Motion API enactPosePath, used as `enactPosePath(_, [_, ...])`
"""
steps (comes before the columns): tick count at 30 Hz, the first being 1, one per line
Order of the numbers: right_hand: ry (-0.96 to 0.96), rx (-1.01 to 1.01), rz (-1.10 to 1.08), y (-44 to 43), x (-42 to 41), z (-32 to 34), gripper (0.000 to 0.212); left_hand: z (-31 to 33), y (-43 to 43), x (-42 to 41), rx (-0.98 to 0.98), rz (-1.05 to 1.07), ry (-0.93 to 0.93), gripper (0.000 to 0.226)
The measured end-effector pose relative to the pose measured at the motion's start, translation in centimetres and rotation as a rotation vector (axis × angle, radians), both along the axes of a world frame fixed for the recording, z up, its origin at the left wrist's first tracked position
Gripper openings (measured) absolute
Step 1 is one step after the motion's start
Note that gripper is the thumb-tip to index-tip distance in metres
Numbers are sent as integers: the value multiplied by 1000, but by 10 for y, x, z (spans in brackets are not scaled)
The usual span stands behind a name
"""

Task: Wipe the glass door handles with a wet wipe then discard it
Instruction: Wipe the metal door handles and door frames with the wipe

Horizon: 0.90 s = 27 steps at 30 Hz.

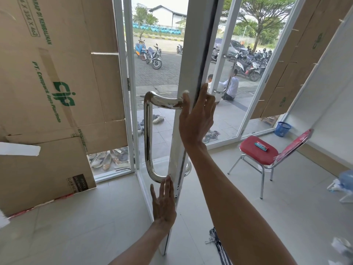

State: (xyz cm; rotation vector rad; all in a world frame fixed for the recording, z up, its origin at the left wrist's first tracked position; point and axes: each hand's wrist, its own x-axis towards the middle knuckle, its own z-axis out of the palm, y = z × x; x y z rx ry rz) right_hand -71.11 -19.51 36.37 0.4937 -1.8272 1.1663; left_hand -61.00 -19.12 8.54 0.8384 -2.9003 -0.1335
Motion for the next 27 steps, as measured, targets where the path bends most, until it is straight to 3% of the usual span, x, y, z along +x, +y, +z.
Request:
enactPosePath(2, [0, 1, -1, 0, 0, 0, 55, 11, -7, -5, -35, 23, -17, 102])
enactPosePath(6, [-3, 0, -2, -1, 3, 0, 55, 44, -37, -18, -31, 61, -59, 48])
enactPosePath(8, [-8, 3, 0, -2, 5, -1, 55, 60, -51, -23, -35, 22, -152, 40])
enactPosePath(12, [-20, 5, 4, -5, 9, 0, 57, 68, -47, -28, -78, -65, -189, 40])
enactPosePath(18, [-11, -10, -6, -9, 11, -1, 56, 14, -49, -1, -186, -135, 104, 75])
enactPosePath(22, [-21, -9, -6, -9, 13, -2, 55, 2, -50, 9, -132, -149, 307, 56])
enactPosePath(27, [-13, -3, 20, -9, 15, -1, 56, -8, -23, 9, 86, 19, 459, 53])
